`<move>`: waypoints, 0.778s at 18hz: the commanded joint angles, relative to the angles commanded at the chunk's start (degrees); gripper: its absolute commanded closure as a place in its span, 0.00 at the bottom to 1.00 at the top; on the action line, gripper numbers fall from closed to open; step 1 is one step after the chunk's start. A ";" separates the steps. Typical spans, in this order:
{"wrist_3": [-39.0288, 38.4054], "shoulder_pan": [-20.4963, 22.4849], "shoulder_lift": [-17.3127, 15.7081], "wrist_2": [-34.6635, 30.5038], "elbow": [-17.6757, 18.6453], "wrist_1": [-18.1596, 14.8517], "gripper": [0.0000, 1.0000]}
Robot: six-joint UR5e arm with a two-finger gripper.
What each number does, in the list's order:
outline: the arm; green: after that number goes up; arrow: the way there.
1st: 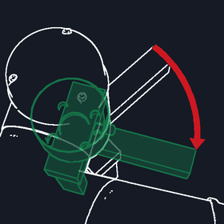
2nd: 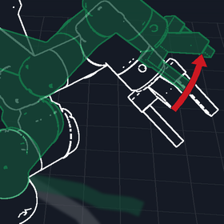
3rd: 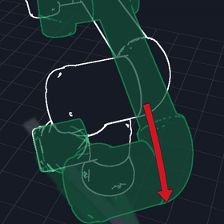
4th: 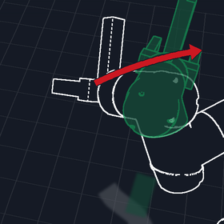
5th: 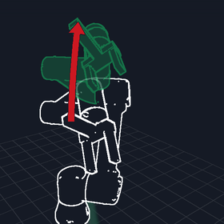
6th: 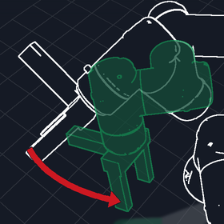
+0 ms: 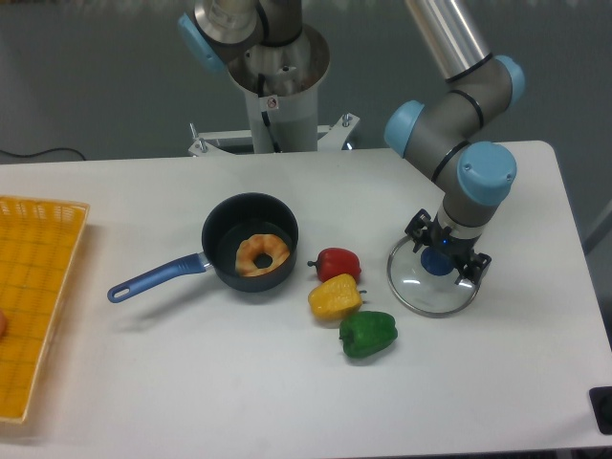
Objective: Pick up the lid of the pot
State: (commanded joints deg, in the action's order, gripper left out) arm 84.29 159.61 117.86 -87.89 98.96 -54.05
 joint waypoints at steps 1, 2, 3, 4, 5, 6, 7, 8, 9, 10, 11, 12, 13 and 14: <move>0.00 0.00 0.00 0.00 0.00 0.09 0.03; 0.00 0.00 0.00 0.09 0.00 0.00 0.08; 0.00 0.00 0.00 0.09 0.00 0.00 0.12; 0.09 0.00 0.00 0.09 0.00 0.09 0.15; 0.09 0.00 0.00 0.09 -0.09 0.00 0.17; 0.17 0.00 0.00 0.09 -0.09 0.00 0.19; 0.70 0.00 0.00 0.09 -0.17 0.00 0.21; 1.31 0.09 0.00 0.09 -0.18 0.00 0.23; 1.84 0.17 0.00 0.09 -0.18 0.00 0.25; 2.02 0.18 0.00 0.17 -0.18 0.00 0.26; 2.02 0.18 -0.09 0.18 -0.18 0.00 0.26; 2.02 0.18 -0.09 0.18 -0.18 0.00 0.27; 2.02 0.18 -0.09 0.18 -0.18 0.00 0.27; 2.02 0.18 -0.17 0.18 -0.18 0.00 0.30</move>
State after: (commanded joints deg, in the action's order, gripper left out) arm 86.31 159.79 117.69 -87.71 98.79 -54.05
